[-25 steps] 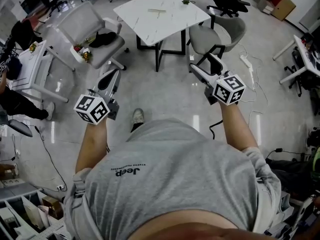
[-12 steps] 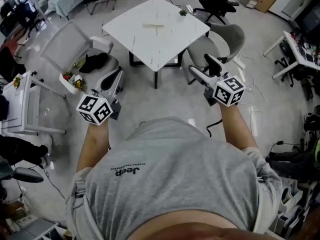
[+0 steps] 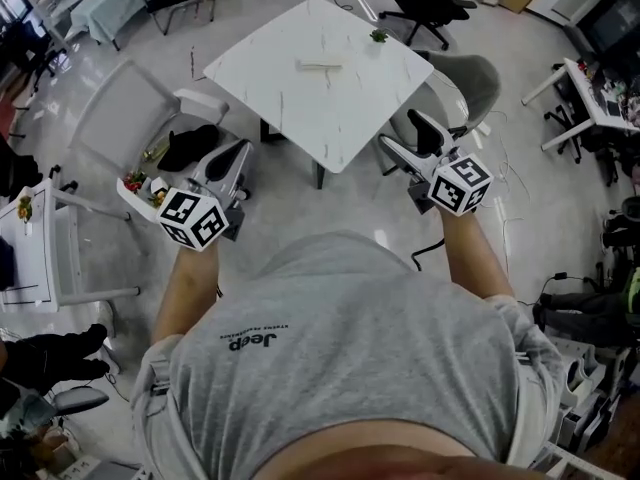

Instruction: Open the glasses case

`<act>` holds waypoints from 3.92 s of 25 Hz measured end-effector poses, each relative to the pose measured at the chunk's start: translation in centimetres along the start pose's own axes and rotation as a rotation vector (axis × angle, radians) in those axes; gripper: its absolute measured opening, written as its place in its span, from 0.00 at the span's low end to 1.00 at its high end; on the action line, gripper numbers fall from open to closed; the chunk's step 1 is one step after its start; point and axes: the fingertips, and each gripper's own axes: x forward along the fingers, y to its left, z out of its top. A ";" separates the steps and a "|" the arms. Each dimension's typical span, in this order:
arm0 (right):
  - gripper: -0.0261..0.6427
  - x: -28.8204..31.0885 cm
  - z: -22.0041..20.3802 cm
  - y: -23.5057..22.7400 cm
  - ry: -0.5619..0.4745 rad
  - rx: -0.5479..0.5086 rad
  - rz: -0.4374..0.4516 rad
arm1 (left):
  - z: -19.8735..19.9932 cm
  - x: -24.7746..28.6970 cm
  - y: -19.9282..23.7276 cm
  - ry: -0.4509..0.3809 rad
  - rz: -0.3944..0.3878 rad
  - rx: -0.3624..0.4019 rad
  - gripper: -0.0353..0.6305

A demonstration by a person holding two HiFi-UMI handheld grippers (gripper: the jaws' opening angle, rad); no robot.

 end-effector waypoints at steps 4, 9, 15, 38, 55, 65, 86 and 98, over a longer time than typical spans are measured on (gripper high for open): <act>0.60 2.4 0.2 -2.6 0.010 -0.001 -0.021 | -0.3 2.7 2.6 0.019 -0.017 -0.013 0.13; 0.60 5.0 -0.1 -7.8 0.018 0.019 -0.014 | -0.5 7.6 4.6 0.038 -0.010 -0.011 0.13; 0.60 9.8 -0.5 -16.9 0.019 0.036 0.067 | -0.6 15.1 7.2 0.038 0.070 0.009 0.13; 0.60 29.4 -6.5 -35.0 0.176 -0.095 0.305 | -3.6 31.6 20.3 0.129 0.259 -0.008 0.13; 0.60 39.0 -21.4 -35.1 0.457 -0.373 0.375 | -15.8 38.7 30.2 0.228 0.115 -0.041 0.13; 0.59 41.8 -31.6 -37.2 0.590 -0.489 0.414 | -21.3 42.0 31.4 0.285 0.073 -0.036 0.13; 0.51 43.6 -33.9 -37.7 0.629 -0.461 0.505 | -23.8 44.0 31.2 0.321 0.033 -0.051 0.13; 0.44 43.9 -32.4 -37.3 0.621 -0.437 0.554 | -23.7 44.0 30.8 0.328 0.024 -0.028 0.13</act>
